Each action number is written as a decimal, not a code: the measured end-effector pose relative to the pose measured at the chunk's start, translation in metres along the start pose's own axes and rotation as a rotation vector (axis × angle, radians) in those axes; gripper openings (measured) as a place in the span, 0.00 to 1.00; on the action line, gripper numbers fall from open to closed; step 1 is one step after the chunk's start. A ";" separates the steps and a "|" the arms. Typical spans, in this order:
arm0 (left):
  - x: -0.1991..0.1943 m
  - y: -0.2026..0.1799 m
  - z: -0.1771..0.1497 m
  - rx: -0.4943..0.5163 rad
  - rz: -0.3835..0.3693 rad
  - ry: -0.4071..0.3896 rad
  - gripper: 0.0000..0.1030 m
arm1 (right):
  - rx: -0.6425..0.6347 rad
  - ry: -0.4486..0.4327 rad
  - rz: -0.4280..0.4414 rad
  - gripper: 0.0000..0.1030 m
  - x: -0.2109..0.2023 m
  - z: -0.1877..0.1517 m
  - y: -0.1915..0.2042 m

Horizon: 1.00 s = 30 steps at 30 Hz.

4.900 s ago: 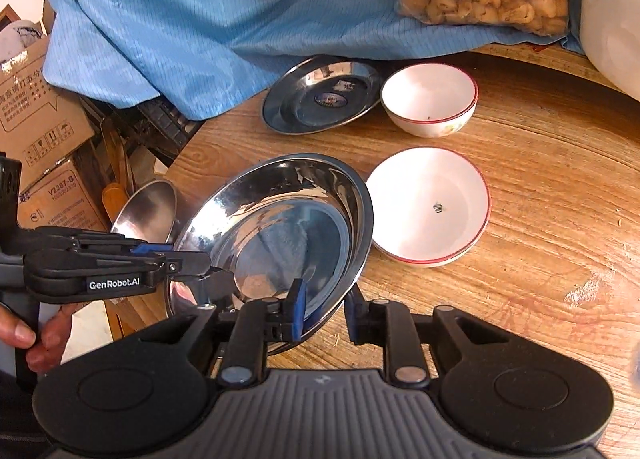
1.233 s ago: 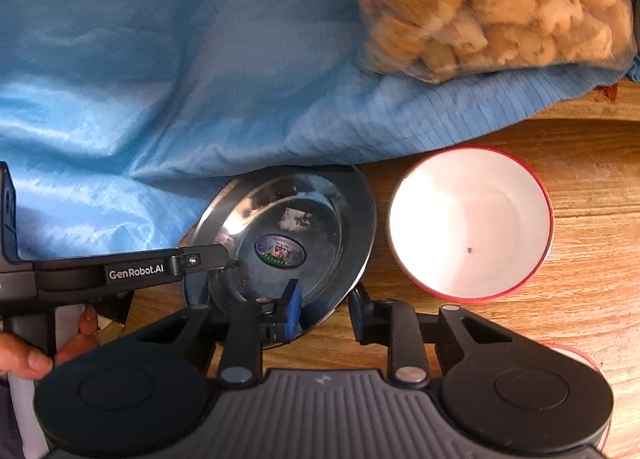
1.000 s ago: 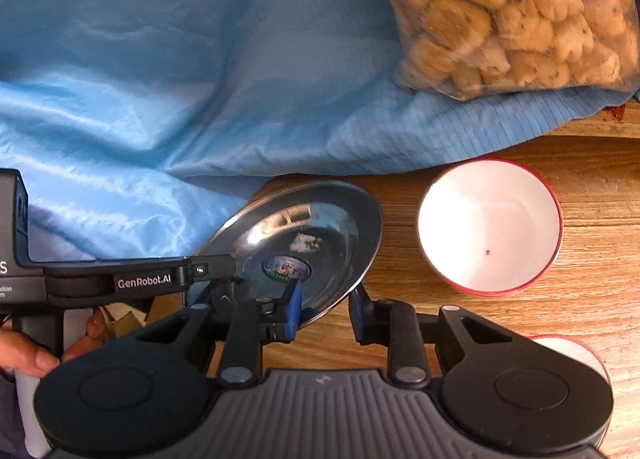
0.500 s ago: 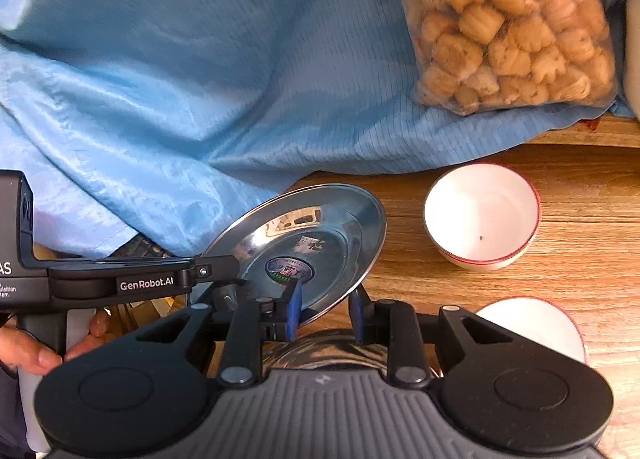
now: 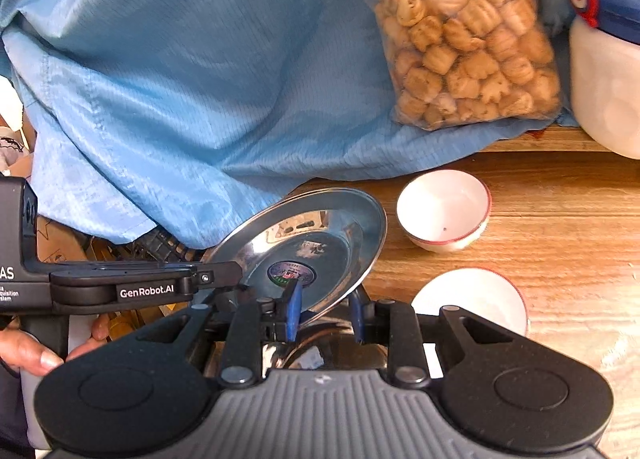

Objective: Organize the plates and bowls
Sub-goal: 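Carry the stickered plate onto the steel dish stack and open left gripper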

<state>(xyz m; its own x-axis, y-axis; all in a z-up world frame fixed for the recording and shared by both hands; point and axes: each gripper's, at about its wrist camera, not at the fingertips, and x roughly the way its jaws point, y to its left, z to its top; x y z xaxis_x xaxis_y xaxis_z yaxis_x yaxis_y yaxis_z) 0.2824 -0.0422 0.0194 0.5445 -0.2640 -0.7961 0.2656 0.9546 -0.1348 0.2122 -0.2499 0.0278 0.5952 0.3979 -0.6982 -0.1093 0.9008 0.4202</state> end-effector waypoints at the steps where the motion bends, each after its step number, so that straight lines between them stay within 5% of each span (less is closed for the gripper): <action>1: -0.002 -0.002 -0.002 0.002 -0.003 0.001 0.27 | -0.001 0.000 -0.001 0.28 -0.003 -0.002 0.000; 30: -0.009 -0.026 -0.056 0.025 -0.059 0.081 0.31 | -0.019 0.086 -0.031 0.28 -0.029 -0.046 -0.005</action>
<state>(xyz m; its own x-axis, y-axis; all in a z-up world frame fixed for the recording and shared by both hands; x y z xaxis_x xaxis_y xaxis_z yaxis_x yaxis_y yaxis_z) 0.2255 -0.0571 -0.0029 0.4617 -0.3069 -0.8322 0.3156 0.9337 -0.1693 0.1583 -0.2576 0.0194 0.5278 0.3821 -0.7585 -0.1074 0.9159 0.3867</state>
